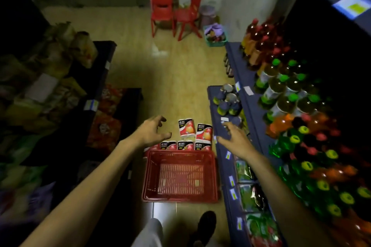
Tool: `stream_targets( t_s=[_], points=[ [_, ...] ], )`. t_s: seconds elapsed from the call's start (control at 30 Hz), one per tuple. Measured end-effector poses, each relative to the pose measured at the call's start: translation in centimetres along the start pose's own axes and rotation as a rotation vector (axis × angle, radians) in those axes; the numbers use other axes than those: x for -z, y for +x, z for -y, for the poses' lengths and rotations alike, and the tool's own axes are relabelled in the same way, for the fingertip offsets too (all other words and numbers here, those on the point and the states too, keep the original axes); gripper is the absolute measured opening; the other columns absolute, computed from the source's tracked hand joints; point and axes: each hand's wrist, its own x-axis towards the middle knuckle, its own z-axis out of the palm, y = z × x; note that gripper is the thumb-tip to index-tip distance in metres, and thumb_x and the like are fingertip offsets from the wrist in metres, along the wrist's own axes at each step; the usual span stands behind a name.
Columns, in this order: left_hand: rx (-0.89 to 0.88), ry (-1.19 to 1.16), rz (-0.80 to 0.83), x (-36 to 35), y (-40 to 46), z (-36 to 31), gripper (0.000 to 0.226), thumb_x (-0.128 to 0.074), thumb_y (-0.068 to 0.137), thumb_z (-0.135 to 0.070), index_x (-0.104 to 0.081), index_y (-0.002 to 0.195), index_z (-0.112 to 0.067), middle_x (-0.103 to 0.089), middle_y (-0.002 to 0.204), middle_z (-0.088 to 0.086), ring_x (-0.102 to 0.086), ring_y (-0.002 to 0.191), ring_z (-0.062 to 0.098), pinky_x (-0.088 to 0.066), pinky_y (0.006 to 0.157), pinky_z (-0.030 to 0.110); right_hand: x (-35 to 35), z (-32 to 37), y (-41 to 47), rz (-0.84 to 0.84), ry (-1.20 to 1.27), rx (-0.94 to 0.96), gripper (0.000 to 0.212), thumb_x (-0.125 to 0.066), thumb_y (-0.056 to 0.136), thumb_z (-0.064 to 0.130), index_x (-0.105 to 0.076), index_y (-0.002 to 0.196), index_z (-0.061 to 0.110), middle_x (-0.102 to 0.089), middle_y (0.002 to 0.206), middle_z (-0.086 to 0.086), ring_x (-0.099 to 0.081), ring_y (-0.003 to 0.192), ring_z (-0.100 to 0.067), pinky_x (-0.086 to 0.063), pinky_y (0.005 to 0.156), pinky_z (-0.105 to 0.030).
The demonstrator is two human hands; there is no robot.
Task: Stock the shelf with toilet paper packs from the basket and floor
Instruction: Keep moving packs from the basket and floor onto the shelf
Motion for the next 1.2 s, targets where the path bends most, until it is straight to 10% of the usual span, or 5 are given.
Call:
stream_targets(
  t_s=[0.7,0.87,1.2],
  points=[
    [0.123,-0.145,0.240,-15.0,37.2,23.5,0.069,-0.068,0.084,-0.042,-0.036,0.142,-0.020,-0.058,0.113,0.005,-0.059,0.099,0.020,-0.047,0.083,0.027,-22.5,-16.0,32.9,0.043,0.038,-0.341,0.057,-0.067,0.089,0.021,-0.046,0.140,0.008,-0.050,0.141,-0.012,-0.049,0.128,-0.026,-0.030,0.093,-0.017],
    [0.143,-0.204,0.203,-27.0,50.3,28.6,0.077,-0.071,0.080,-0.045,-0.031,0.142,-0.023,-0.057,0.119,0.011,-0.058,0.100,0.025,-0.051,0.086,0.035,-31.9,-28.4,42.3,0.023,0.143,-0.290,0.075,-0.059,0.071,0.054,-0.048,0.138,0.022,-0.053,0.139,-0.005,-0.053,0.123,-0.018,-0.042,0.101,-0.031],
    [0.279,-0.205,0.123,-45.8,67.3,37.0,0.103,-0.074,0.073,-0.056,-0.015,0.151,-0.024,-0.052,0.135,0.021,-0.058,0.114,0.039,-0.051,0.088,0.038,-39.5,-38.6,51.2,-0.103,0.085,-0.300,0.028,-0.063,0.085,0.011,-0.060,0.113,0.008,-0.061,0.105,-0.008,-0.063,0.095,-0.029,-0.051,0.085,-0.046]
  ],
)
